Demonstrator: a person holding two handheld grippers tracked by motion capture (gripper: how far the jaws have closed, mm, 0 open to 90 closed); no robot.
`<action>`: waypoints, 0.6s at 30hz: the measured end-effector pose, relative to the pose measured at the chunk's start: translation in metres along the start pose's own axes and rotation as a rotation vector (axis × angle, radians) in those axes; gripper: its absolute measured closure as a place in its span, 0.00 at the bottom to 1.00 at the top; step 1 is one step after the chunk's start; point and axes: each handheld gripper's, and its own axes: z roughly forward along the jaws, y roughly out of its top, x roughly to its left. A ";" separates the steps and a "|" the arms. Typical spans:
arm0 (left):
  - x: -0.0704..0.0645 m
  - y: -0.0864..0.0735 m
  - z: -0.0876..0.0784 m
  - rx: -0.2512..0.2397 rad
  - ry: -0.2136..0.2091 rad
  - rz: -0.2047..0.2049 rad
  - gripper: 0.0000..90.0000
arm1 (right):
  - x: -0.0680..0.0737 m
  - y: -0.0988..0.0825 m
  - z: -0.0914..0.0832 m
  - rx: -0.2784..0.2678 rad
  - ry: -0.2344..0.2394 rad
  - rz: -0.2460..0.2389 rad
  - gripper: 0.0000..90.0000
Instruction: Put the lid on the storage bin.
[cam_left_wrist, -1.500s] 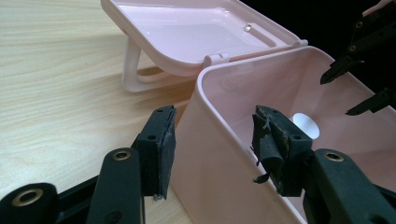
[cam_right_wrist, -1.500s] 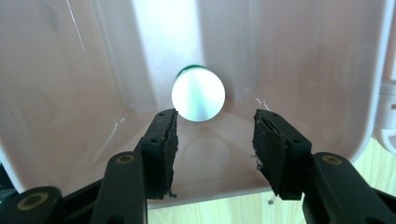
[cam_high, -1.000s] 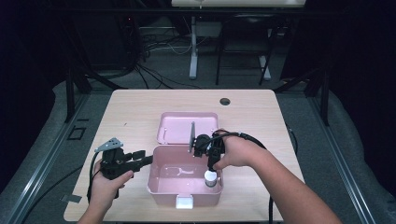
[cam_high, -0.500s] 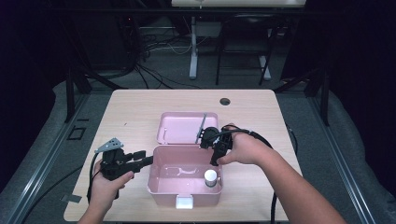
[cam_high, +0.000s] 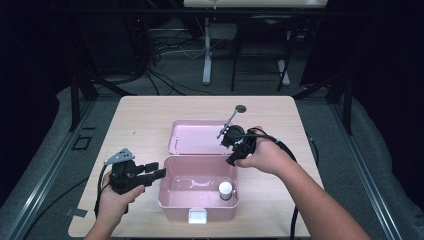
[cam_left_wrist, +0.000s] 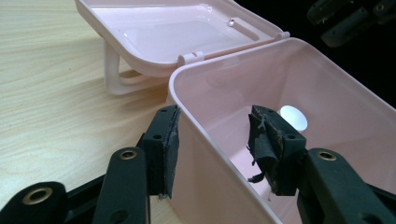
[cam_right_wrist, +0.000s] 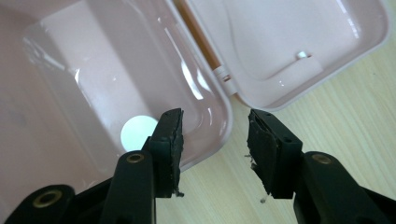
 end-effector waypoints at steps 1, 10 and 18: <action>0.000 0.000 0.000 0.001 -0.001 0.003 0.59 | -0.001 0.000 0.000 -0.007 -0.004 0.009 0.61; -0.003 0.000 0.002 0.015 -0.008 0.026 0.64 | -0.008 -0.002 0.002 -0.079 -0.013 0.093 0.61; -0.006 -0.001 0.004 0.042 0.035 0.076 0.71 | -0.013 -0.003 0.005 -0.146 -0.031 0.177 0.61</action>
